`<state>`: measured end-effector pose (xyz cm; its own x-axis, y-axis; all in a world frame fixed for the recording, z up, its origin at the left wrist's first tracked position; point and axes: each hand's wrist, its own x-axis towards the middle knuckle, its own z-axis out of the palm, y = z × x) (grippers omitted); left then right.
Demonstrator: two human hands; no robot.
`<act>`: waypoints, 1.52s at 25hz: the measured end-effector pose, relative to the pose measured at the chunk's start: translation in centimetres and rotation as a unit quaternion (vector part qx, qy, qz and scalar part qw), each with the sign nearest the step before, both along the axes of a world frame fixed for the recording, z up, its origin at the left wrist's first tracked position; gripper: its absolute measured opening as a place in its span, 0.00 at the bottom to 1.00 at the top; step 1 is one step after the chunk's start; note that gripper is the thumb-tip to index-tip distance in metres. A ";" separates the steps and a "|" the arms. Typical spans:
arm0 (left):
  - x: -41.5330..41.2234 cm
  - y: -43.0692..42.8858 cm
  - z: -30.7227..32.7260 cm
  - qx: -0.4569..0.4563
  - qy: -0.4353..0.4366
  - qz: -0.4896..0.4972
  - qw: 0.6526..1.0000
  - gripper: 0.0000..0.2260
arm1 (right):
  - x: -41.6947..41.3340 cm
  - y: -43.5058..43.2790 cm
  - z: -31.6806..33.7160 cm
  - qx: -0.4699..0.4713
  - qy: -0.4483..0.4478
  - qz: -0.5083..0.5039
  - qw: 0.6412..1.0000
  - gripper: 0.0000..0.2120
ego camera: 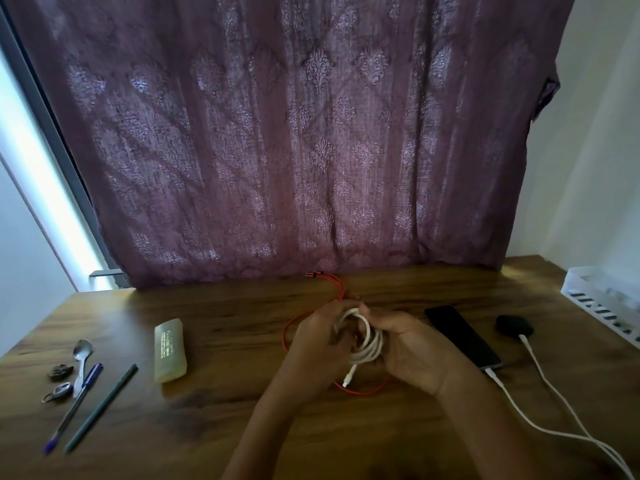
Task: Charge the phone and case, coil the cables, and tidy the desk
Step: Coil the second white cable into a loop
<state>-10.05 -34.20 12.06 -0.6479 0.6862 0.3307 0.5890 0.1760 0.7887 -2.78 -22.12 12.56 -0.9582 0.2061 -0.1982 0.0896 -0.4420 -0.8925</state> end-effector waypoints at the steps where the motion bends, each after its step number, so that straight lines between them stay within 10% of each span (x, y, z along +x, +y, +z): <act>1: -0.1 0.0 0.3 -0.004 0.026 0.010 1.000 0.15 | 0.0 -0.1 0.0 0.037 -0.001 -0.011 0.999 0.14; 7: -0.1 -0.1 -0.4 0.052 0.035 0.153 0.986 0.07 | 0.5 -0.5 -1.4 0.369 0.089 -0.305 0.874 0.10; 13: 0.2 0.2 -0.6 0.049 -0.041 0.166 0.984 0.09 | 0.6 -2.7 -2.5 0.572 0.081 -0.295 0.761 0.07; 18: 0.2 -0.1 -0.4 0.102 -0.237 0.087 0.962 0.12 | 0.7 -2.2 -2.9 0.613 0.109 -0.326 0.711 0.08; 24: 0.3 -1.1 0.3 0.087 -0.286 0.022 0.954 0.11 | 0.4 -1.2 -3.4 0.531 0.143 -0.332 0.766 0.11; 29: -0.4 -1.2 0.5 0.087 -0.315 -0.021 0.945 0.11 | 0.5 -1.4 -2.8 0.655 0.197 -0.344 0.643 0.09; 31: -0.8 -1.3 0.3 0.104 -0.317 -0.042 0.942 0.10 | 0.4 -1.2 -2.5 0.655 0.189 -0.311 0.662 0.11; 38: 0.0 -1.2 -1.1 0.077 -0.106 -0.004 0.991 0.17 | 0.3 0.2 0.1 0.428 0.018 -0.106 0.897 0.14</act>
